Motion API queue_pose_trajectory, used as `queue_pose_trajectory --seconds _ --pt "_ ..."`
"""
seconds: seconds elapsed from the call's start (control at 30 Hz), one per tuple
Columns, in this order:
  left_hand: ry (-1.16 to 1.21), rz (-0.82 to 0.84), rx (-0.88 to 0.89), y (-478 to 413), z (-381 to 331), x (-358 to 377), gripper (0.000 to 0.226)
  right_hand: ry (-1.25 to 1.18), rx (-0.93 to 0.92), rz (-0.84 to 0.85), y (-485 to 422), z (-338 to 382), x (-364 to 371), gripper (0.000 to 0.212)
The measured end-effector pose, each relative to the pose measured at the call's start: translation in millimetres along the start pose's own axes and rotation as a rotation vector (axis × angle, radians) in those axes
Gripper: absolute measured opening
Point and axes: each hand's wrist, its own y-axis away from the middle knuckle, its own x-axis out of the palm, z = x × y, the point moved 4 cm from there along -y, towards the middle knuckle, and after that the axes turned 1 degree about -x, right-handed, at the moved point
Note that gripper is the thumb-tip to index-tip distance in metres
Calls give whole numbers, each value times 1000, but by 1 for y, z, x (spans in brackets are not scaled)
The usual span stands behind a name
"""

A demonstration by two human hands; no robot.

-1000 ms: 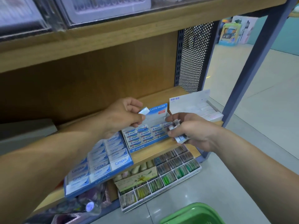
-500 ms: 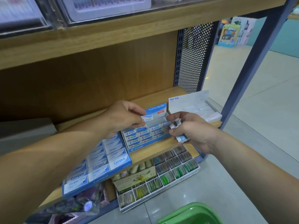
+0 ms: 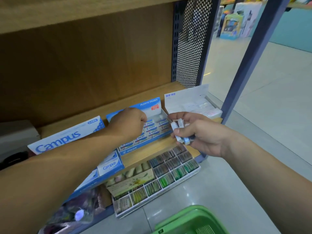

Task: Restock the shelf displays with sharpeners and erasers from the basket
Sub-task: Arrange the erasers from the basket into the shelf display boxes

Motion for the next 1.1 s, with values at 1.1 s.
queue_pose_trajectory --seconds 1.1 --pt "995 45 -388 155 97 -57 25 238 8 231 -4 -23 150 47"
